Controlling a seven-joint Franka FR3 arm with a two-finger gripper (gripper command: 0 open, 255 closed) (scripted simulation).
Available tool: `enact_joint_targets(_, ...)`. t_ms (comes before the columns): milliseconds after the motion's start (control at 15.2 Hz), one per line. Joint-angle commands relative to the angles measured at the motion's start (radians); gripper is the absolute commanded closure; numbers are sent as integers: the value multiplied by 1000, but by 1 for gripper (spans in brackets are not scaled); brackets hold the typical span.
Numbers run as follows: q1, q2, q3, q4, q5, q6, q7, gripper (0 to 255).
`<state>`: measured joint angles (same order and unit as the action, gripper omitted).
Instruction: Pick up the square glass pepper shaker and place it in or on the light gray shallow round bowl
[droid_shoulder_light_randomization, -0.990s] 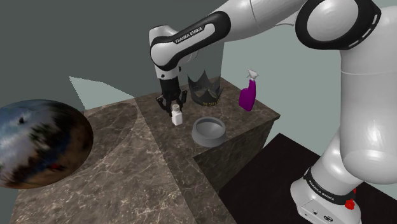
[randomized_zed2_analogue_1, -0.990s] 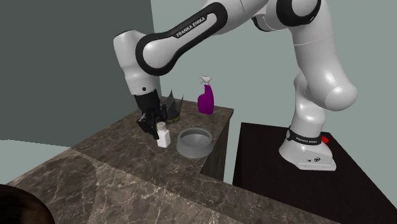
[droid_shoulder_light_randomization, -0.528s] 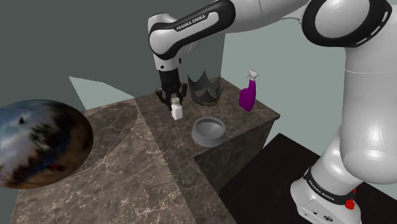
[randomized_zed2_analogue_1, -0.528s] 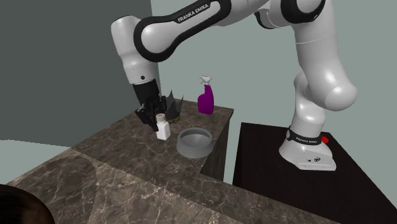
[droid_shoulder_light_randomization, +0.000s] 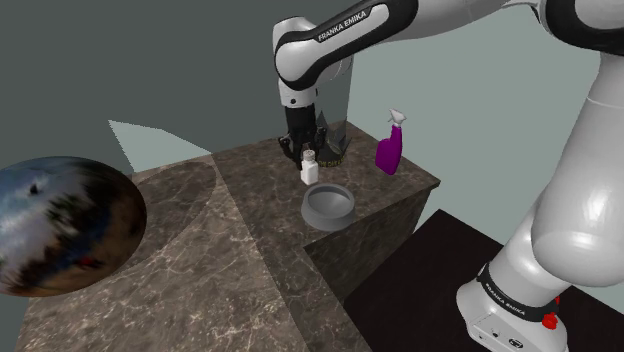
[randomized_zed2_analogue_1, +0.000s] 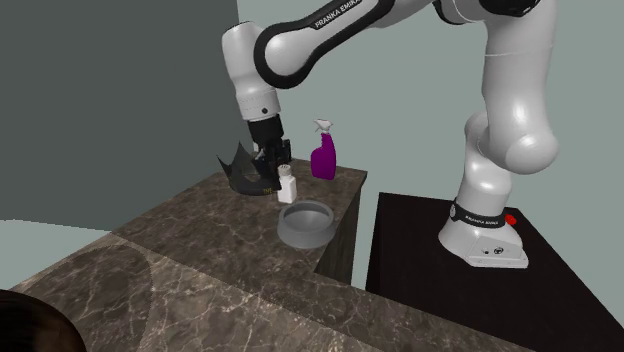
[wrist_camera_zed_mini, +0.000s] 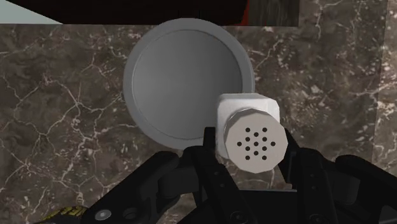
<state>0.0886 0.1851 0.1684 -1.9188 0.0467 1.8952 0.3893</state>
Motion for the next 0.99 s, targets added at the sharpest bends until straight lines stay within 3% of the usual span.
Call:
enact_joint_targets(0,-23,-66,-13,-86,6,17,-39,255)
enact_joint_targets(132,-51,-149,-35,-184,10,31,-91,255)
enact_joint_targets(924,-47,-67,-35,-256,2,184,-91,255)
